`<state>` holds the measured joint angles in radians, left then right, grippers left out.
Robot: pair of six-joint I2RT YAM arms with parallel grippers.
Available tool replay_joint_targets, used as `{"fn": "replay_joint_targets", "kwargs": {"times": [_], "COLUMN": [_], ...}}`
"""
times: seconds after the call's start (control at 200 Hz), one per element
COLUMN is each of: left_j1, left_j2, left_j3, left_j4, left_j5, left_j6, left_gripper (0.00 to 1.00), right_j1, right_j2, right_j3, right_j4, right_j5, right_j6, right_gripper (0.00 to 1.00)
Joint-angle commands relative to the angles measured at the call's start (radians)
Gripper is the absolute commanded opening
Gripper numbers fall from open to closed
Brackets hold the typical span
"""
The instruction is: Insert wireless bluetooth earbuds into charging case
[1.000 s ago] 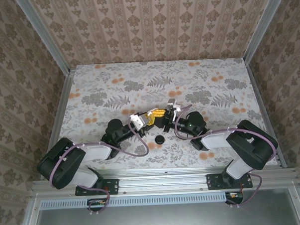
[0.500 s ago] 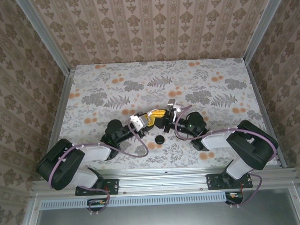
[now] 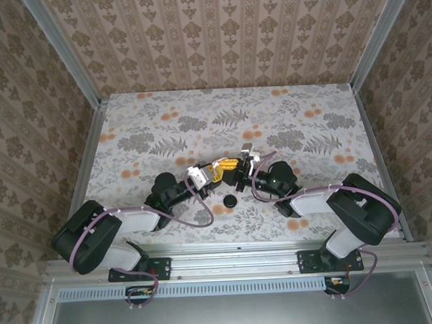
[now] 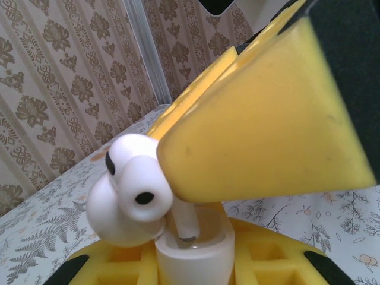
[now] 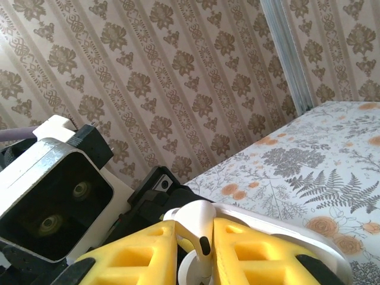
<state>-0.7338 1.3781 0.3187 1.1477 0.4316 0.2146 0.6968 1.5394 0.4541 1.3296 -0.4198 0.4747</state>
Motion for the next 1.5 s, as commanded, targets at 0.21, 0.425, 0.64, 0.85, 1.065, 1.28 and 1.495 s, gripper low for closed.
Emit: {"fn": "replay_joint_targets", "kwargs": {"times": [0.21, 0.425, 0.64, 0.85, 1.065, 1.28, 1.495], "left_j1": [-0.026, -0.025, -0.026, -0.026, -0.025, -0.026, -0.026], "left_j2": [-0.048, -0.053, -0.055, -0.053, -0.057, -0.058, -0.075], "left_j3": [0.016, 0.016, 0.017, 0.019, 0.017, 0.016, 0.019], "left_j4": [0.136, 0.136, 0.136, 0.136, 0.136, 0.137, 0.137], "left_j5": [0.059, 0.059, 0.062, 0.064, 0.062, 0.06, 0.062], "left_j6": [0.026, 0.026, 0.026, 0.026, 0.029, 0.025, 0.015], "left_gripper": [0.11, 0.11, 0.11, 0.11, 0.11, 0.11, 0.11], "right_j1": [-0.008, -0.029, -0.03, -0.029, -0.021, -0.02, -0.02], "right_j2": [0.021, -0.007, -0.014, 0.019, 0.037, 0.034, 0.02], "right_j3": [-0.032, -0.054, -0.051, -0.036, -0.008, -0.013, -0.04], "right_j4": [-0.034, -0.078, -0.101, -0.039, -0.025, -0.038, -0.119], "right_j5": [-0.087, -0.079, -0.085, -0.124, -0.16, -0.172, -0.121], "right_j6": [0.038, 0.029, 0.026, 0.066, 0.081, 0.078, 0.023], "right_gripper": [0.21, 0.21, 0.21, 0.21, 0.21, 0.21, 0.2]}}
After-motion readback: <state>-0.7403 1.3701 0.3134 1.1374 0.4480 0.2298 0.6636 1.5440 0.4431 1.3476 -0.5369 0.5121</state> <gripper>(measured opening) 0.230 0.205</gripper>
